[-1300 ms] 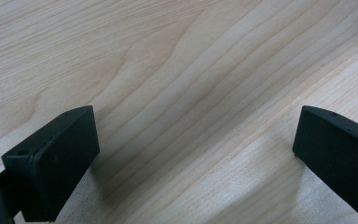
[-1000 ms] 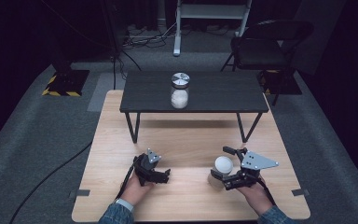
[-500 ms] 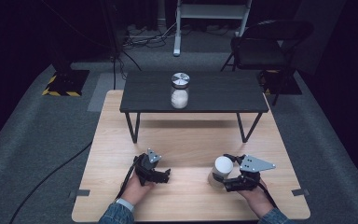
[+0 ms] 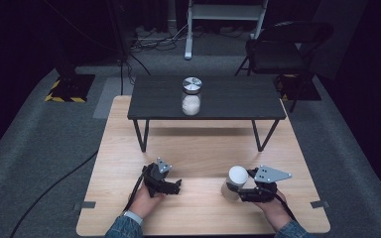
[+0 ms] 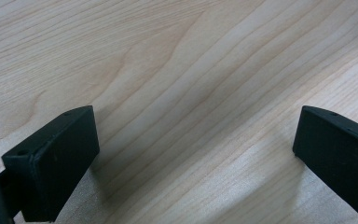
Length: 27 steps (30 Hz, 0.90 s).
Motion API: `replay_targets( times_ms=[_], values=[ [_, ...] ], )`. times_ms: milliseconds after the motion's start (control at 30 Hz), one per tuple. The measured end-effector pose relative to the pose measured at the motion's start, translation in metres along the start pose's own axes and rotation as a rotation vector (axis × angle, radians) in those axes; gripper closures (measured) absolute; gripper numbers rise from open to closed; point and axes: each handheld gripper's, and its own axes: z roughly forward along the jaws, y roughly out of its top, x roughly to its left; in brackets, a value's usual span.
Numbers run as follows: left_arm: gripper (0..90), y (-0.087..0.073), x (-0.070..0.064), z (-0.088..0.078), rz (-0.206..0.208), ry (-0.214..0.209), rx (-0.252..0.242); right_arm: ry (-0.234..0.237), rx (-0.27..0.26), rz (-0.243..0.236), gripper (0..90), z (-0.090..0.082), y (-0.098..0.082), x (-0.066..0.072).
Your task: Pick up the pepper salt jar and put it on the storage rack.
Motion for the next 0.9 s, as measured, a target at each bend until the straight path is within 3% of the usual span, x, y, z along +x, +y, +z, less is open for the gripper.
replay_targets(
  times_ms=[233,400,667,767,900],
  values=[
    [0.1,0.000,-0.001,0.000,-0.005,0.004,0.000,0.004,-0.037,0.004,33.4,-0.004,0.008,-0.002],
    [0.1,0.000,-0.002,0.000,-0.006,0.007,0.000,0.003,-0.053,-0.002,33.4,-0.005,0.024,-0.005],
    [0.4,0.000,-0.004,0.000,-0.011,0.018,-0.001,0.005,-0.093,0.003,33.4,-0.006,0.057,-0.014],
    [0.4,-0.001,-0.007,-0.001,-0.035,0.045,-0.002,0.000,-0.105,0.010,33.4,-0.007,0.074,-0.019],
    [0.4,-0.001,-0.007,-0.001,-0.036,0.045,-0.001,-0.011,-0.108,0.008,33.4,-0.007,0.099,-0.023]
  ],
)
